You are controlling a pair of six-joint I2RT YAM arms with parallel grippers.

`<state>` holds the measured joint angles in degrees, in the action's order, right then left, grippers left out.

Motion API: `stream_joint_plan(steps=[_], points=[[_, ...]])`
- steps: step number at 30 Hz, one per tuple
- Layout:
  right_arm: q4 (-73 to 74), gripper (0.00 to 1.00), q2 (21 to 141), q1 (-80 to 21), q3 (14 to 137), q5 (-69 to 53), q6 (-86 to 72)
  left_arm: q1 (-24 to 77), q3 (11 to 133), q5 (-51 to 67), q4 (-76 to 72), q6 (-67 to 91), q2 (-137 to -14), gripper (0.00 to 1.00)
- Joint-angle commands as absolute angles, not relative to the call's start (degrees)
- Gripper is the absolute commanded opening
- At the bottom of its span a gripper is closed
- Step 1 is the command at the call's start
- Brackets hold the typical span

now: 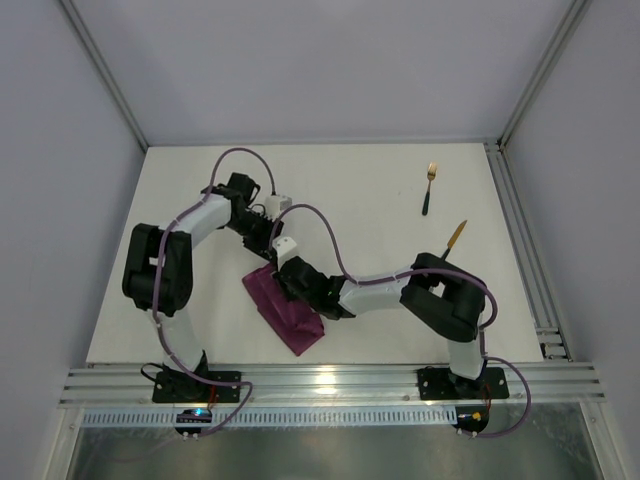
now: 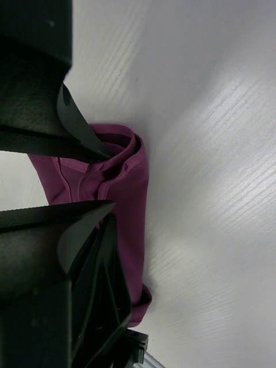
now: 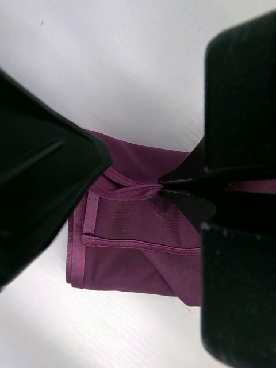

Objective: Fold the napkin into a case and place the utensils inside
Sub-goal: Fold the 2/3-rectangle-folded napkin at the center of the board.

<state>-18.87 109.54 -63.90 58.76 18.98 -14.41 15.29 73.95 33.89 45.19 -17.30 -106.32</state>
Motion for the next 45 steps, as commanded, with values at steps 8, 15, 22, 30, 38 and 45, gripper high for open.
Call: stream_joint_plan(steps=[8, 15, 22, 30, 38, 45], points=[[-21.5, 0.04, 110.8, -64.2, 60.7, 20.3, -16.1, 8.0, 77.4, 38.8, 51.7, -21.7, -100.6, 0.40], [-21.8, 0.04, 110.1, -64.2, 60.7, 20.1, -15.0, 4.3, 67.0, 28.7, 52.4, -26.2, -96.2, 0.35], [-21.9, 0.04, 109.6, -64.5, 61.3, 19.7, -13.4, 4.3, 62.9, 26.8, 48.3, -28.8, -97.1, 0.40], [-21.3, 0.04, 109.7, -65.8, 62.9, 20.1, -9.9, 4.3, 64.5, 30.2, 50.0, -29.9, -105.3, 0.34], [-23.0, 0.04, 109.8, -66.7, 62.8, 18.9, -6.6, 4.3, 63.5, 32.5, 48.8, -29.0, -105.6, 0.06], [-28.0, 0.05, 109.0, -70.0, 59.6, 14.6, 2.0, 4.3, 63.4, 33.4, 48.7, -28.5, -105.5, 0.00]])
